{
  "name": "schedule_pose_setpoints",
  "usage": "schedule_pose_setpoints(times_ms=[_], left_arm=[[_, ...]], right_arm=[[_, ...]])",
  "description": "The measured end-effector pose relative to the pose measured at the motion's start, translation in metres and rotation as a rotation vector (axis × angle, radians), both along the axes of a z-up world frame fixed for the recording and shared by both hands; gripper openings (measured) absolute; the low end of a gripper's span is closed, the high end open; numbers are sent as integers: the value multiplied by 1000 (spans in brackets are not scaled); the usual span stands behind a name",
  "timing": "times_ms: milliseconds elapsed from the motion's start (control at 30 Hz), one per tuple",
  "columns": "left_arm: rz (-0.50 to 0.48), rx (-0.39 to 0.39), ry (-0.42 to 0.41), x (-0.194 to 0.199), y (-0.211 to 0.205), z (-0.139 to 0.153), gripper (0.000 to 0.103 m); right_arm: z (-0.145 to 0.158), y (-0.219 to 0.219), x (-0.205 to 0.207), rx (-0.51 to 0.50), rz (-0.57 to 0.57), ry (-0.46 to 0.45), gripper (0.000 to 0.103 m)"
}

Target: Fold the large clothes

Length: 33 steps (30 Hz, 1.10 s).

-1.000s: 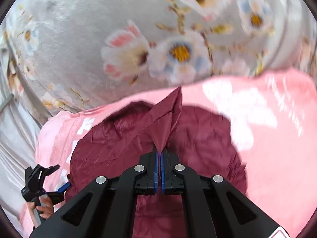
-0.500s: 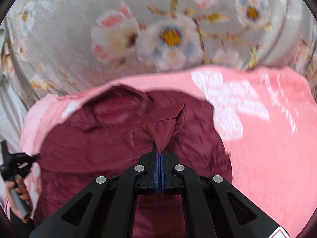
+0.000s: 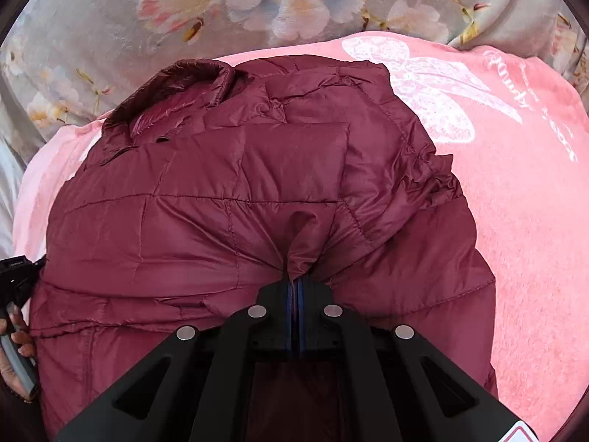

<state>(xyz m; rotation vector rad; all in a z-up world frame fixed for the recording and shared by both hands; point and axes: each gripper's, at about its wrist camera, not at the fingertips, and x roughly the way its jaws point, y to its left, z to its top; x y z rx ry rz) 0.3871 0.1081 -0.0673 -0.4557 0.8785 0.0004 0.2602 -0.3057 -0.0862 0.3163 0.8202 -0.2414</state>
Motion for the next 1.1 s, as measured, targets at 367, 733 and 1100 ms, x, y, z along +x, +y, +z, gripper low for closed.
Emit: schedule_pose_setpoints(times_ms=[367, 733, 1100], left_arm=[[-131, 307, -117, -50, -35, 93, 22], [-363, 307, -2, -8, -158, 39, 41], [-358, 316, -69, -26, -151, 9, 41]], right_arm=[[71, 7, -35, -91, -25, -78, 12], [29, 49, 46, -26, 92, 9, 13], [3, 64, 25, -96, 78, 0, 12]])
